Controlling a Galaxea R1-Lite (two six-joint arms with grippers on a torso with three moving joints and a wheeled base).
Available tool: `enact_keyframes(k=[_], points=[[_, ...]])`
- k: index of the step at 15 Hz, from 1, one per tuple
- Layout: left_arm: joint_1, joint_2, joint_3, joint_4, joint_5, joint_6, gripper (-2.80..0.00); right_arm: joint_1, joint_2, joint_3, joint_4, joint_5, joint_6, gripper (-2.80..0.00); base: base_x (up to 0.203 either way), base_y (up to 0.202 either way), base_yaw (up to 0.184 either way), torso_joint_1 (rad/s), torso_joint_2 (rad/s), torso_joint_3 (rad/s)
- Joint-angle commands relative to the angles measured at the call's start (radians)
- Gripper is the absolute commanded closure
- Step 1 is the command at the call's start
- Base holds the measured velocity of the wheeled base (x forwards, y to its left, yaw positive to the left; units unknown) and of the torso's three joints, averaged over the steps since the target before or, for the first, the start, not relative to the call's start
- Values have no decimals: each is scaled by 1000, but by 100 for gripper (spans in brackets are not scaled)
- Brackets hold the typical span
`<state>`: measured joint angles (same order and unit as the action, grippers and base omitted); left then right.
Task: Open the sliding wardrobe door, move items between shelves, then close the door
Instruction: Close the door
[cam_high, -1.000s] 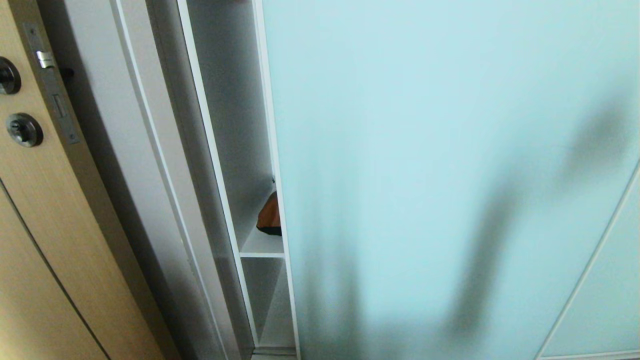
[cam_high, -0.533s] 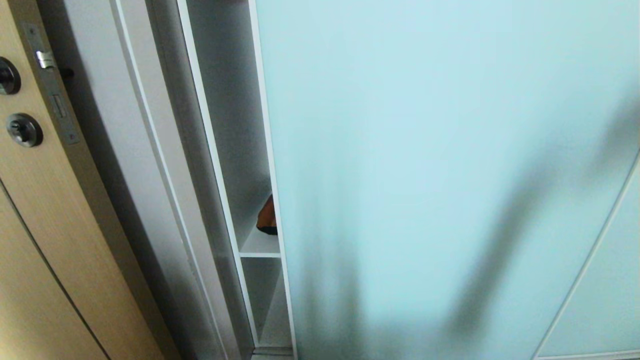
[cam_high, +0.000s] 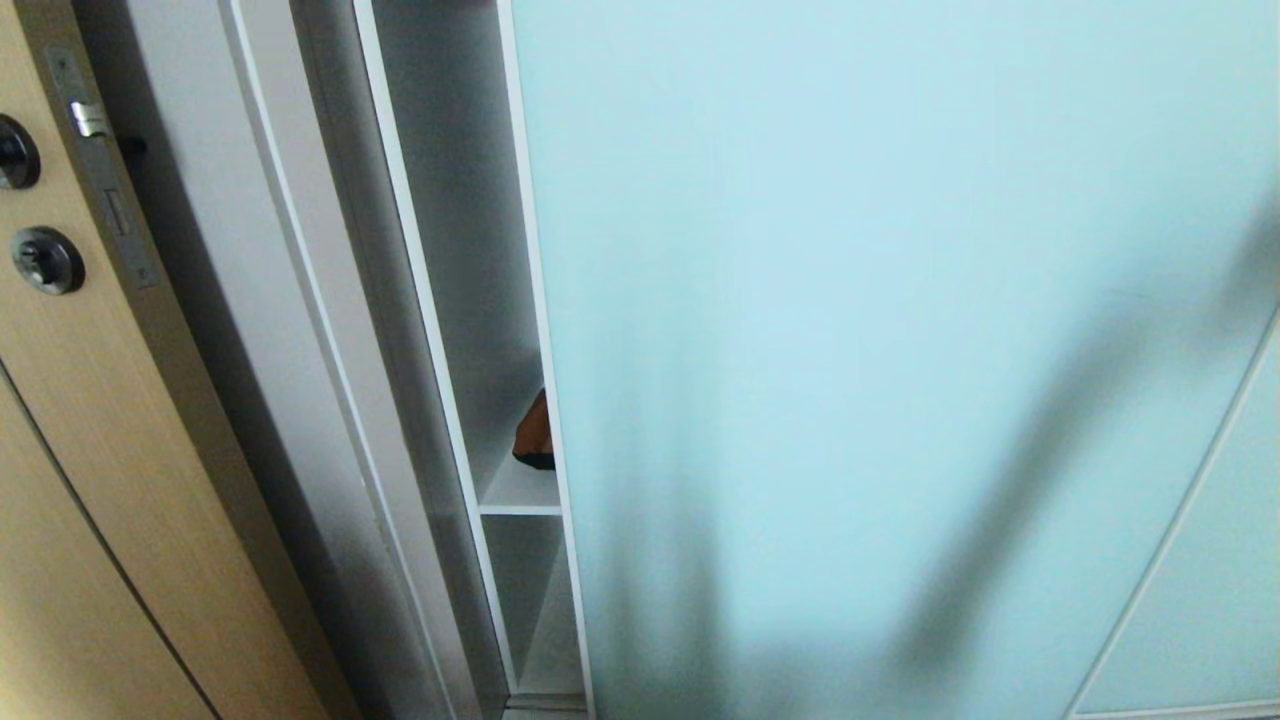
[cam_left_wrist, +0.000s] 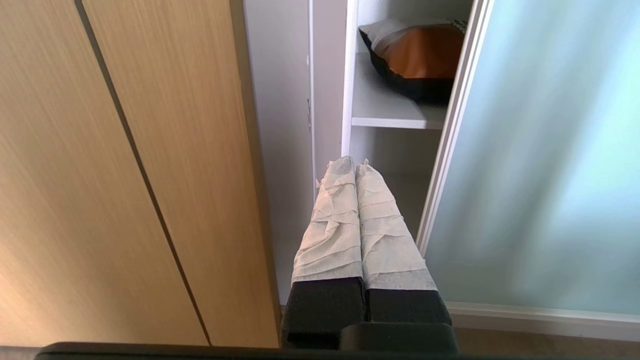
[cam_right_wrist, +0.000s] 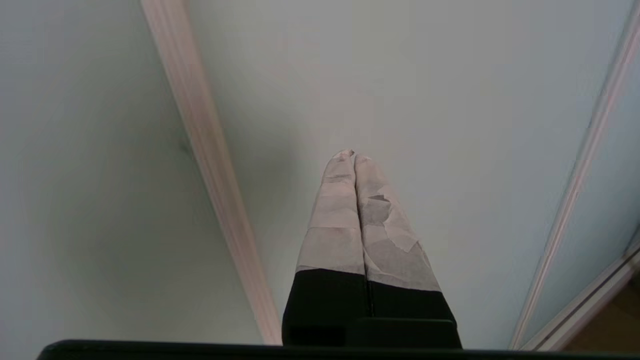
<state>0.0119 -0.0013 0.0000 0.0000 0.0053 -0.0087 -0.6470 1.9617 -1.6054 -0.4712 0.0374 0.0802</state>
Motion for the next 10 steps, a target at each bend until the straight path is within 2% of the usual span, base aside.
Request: enact_keyframes(k=[1,10], points=[[0,1,2,0,1,0,0,3,51,-36,6,4,1,0,0,0,0,0,0,0],[0,1,2,0,1,0,0,44,80,-87,5,79,29,0,0,0,0,0,0,0]])
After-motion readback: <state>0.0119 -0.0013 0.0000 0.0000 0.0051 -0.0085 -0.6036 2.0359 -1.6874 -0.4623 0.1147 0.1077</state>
